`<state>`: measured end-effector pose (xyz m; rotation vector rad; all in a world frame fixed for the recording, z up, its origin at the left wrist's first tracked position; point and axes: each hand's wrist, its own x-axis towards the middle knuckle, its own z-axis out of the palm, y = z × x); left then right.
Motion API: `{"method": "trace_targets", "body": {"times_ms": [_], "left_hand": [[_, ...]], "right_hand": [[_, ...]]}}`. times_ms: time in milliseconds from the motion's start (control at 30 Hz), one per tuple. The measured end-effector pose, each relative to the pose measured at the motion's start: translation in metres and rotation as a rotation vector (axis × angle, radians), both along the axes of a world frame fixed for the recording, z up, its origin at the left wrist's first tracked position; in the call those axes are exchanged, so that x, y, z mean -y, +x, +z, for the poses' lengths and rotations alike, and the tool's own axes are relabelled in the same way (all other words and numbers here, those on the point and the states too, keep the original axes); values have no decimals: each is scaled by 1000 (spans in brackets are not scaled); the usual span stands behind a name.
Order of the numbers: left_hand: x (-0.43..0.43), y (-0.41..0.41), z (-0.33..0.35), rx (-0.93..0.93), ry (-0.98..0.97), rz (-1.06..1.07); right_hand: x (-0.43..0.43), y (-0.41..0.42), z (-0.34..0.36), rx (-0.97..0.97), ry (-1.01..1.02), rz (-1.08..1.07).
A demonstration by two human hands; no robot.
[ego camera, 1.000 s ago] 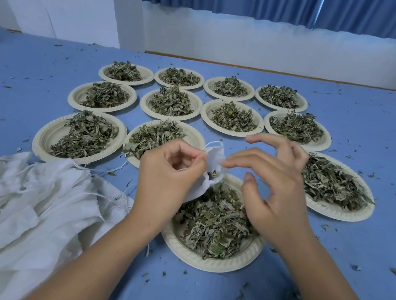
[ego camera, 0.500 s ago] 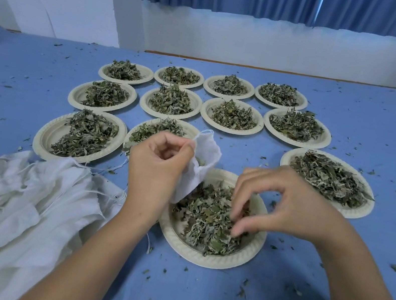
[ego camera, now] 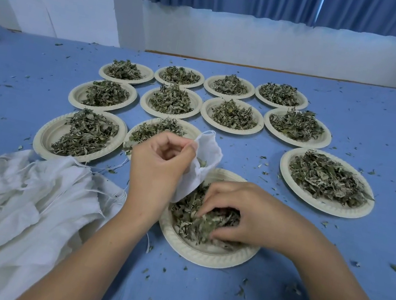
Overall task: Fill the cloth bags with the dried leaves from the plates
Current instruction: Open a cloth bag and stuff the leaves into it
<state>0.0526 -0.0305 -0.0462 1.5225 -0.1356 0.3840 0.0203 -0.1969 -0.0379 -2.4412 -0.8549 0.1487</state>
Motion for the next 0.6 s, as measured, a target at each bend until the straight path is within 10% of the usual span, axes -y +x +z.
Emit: {"method": "trace_targets", "body": {"times_ms": [600], "left_hand": [[-2, -2, 3, 11, 14, 11]], "right_hand": [[16, 2, 9, 24, 529, -276]]}}
